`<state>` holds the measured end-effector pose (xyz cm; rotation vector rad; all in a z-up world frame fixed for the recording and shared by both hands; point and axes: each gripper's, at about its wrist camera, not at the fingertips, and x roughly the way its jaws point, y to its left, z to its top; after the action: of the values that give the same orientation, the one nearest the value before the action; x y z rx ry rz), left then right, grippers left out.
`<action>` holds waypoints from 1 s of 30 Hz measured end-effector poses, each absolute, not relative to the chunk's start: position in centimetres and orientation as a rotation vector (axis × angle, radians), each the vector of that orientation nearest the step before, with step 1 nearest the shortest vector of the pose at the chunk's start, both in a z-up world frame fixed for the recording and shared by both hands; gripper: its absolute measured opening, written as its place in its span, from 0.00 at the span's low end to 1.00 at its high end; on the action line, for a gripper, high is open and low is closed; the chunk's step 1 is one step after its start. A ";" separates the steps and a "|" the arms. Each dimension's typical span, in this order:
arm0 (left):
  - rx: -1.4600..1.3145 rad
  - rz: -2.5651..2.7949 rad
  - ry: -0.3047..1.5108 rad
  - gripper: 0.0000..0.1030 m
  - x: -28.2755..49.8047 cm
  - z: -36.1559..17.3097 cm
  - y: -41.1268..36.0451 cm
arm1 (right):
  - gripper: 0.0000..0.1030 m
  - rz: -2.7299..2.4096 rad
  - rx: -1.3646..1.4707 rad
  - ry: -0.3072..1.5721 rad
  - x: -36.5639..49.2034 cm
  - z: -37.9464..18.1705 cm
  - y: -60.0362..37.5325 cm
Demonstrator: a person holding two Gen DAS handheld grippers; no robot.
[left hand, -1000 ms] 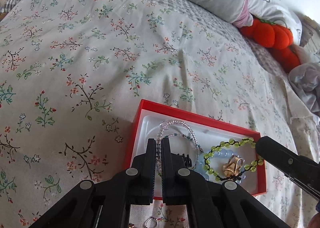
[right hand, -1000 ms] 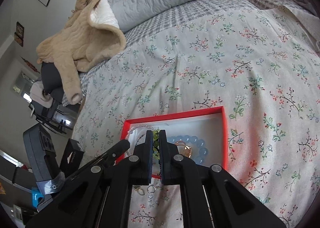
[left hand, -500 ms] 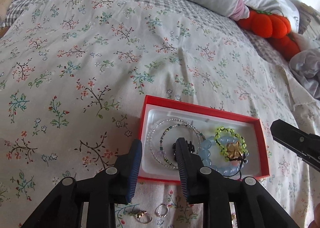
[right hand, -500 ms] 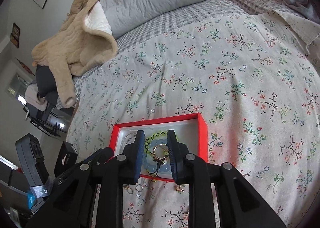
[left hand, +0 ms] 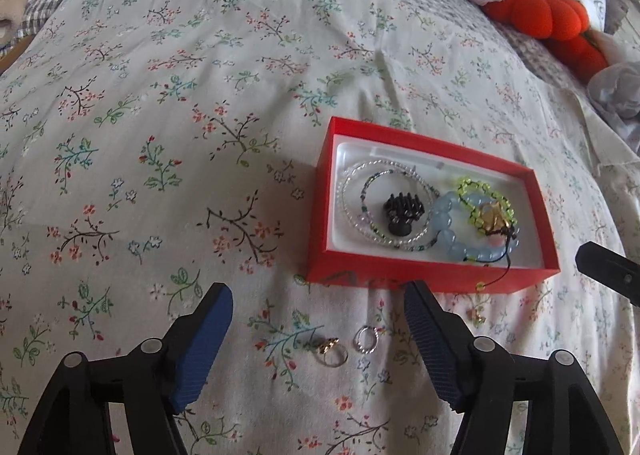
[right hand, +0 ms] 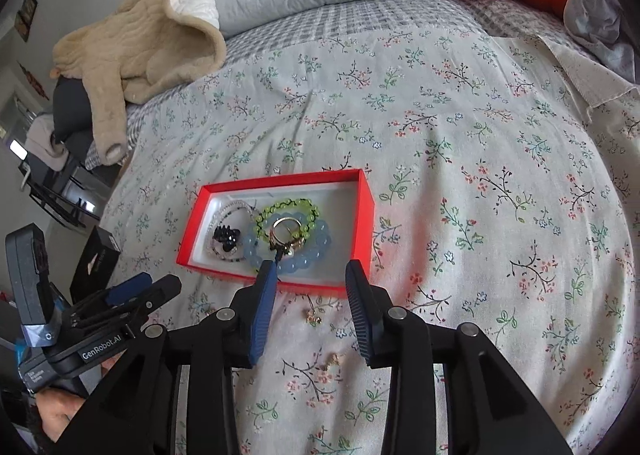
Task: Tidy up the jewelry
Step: 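Lower both held pieces into the red box and open both tools, then withdraw both open tools and move toward the loose rings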
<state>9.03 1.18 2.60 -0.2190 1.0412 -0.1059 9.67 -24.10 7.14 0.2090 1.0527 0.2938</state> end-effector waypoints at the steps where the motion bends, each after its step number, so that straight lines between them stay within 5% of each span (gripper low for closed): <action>1: -0.215 -0.101 1.045 0.76 8.8 2.4 1.3 | 0.43 0.293 0.197 1.057 9.4 7.0 -24.1; 4: -0.187 -0.084 1.051 0.78 7.9 1.7 1.4 | 0.56 0.290 0.161 1.073 8.5 6.4 -24.0; 30: 0.117 -0.162 1.028 0.83 3.9 -3.9 0.6 | 0.62 0.219 -0.131 1.190 5.2 -0.5 -23.7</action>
<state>3.93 0.57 -3.94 0.1169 1.0279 -0.1618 5.23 -23.66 -0.51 -0.1312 1.1898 0.2189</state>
